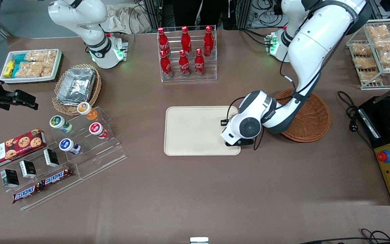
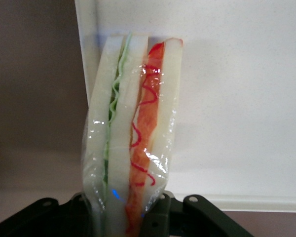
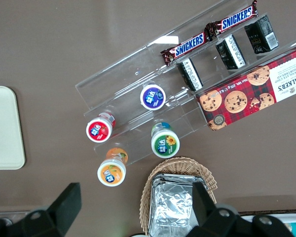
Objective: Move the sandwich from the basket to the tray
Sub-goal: 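Carry the sandwich over the cream tray and lower it down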
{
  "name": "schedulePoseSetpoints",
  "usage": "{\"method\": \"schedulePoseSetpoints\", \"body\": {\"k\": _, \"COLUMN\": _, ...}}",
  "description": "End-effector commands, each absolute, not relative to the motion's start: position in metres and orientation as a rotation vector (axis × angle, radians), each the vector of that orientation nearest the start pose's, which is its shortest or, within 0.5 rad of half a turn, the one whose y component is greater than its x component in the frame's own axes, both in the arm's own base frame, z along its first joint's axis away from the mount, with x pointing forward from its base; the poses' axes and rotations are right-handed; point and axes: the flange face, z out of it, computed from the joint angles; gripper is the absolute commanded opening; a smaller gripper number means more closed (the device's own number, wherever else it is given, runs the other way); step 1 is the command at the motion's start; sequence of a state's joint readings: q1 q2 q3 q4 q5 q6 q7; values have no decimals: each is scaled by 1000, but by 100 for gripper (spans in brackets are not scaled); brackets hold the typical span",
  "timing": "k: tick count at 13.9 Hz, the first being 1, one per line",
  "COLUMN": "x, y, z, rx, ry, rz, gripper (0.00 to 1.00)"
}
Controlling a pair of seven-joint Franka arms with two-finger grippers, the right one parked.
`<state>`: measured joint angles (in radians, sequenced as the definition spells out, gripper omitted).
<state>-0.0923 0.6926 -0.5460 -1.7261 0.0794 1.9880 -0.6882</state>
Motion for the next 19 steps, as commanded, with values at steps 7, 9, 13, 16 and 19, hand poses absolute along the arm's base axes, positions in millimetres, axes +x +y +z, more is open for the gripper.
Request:
{"method": "schedulePoseSetpoints", "body": {"k": 7, "x": 531, "y": -357, "z": 205, "rx": -3095, "ry": -155, "rz": 639, "gripper": 100}}
{"method": "schedulePoseSetpoints", "body": {"k": 9, "x": 540, "y": -356, "z": 218, "rx": -3105, "ry": -183, "rz": 614, "gripper": 100}}
{"method": "schedulePoseSetpoints", "body": {"k": 13, "x": 549, "y": -348, "z": 271, "rx": -3095, "ry": -193, "rz": 552, "gripper": 100}}
{"method": "schedulePoseSetpoints", "body": {"k": 16, "x": 565, "y": -340, "z": 324, "rx": -3095, "ry": -217, "rz": 535, "gripper": 100}}
{"method": "schedulePoseSetpoints", "body": {"k": 19, "x": 573, "y": -317, "z": 364, "rx": -3094, "ry": -270, "rz": 522, "gripper": 100}}
